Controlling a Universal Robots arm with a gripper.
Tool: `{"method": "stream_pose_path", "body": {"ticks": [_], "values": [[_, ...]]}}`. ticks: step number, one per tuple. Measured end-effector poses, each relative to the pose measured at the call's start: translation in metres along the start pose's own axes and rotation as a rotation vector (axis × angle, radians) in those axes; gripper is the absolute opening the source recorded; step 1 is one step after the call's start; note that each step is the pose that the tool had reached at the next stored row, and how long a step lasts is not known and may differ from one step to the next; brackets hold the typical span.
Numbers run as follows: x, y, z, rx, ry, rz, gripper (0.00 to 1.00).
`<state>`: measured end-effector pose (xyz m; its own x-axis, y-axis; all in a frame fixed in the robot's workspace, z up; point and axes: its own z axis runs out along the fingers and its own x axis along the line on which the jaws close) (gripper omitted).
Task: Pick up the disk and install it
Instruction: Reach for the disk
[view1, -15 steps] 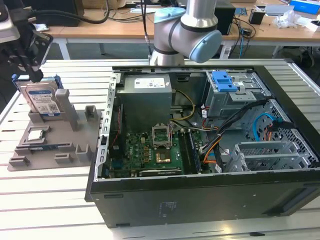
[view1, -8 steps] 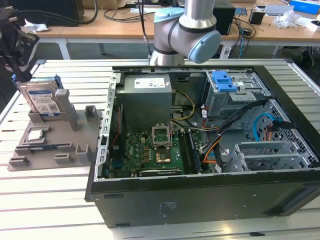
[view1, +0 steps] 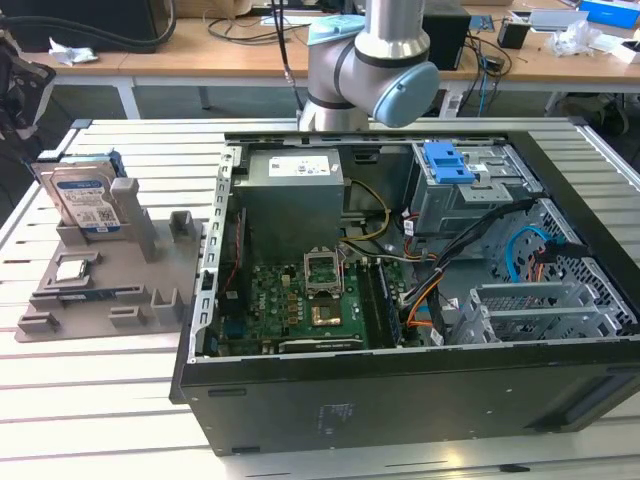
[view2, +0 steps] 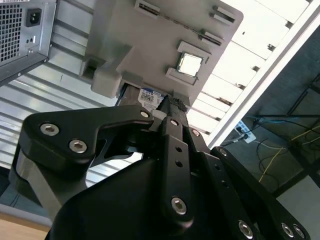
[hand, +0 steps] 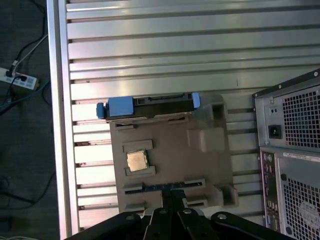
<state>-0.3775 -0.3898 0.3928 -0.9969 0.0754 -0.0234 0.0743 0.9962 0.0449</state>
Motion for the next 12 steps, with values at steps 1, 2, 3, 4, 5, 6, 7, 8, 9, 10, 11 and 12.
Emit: {"method": "stream_pose_path", "body": {"ticks": [1,2,3,4,5,6,7,8,9,10,11,12], "values": [[0.0015,0.0017,0.0002,0.0002,0.0000,0.000,0.10],[0.0030,0.0030,0.0003,0.0006,0.0000,0.000,0.10],[0.0044,0.0041,0.0003,0.0010,0.0000,0.000,0.10],[0.0058,0.0051,0.0004,0.0012,0.0000,0.000,0.10],[0.0070,0.0058,0.0005,0.0013,-0.0001,0.000,0.10],[0.0075,0.0065,0.0005,0.0013,-0.0002,0.000,0.10],[0.0077,0.0075,0.0005,0.0013,0.0000,0.000,0.10],[0.0077,0.0077,0.0006,0.0013,0.0000,0.000,0.10],[0.0077,0.0077,0.0006,0.0014,0.0000,0.000,0.10],[0.0077,0.0077,0.0006,0.0013,0.0000,0.000,0.10],[0.0077,0.0078,0.0006,0.0013,0.0000,0.000,0.10],[0.0077,0.0078,0.0006,0.0013,0.0000,0.000,0.10]]}}
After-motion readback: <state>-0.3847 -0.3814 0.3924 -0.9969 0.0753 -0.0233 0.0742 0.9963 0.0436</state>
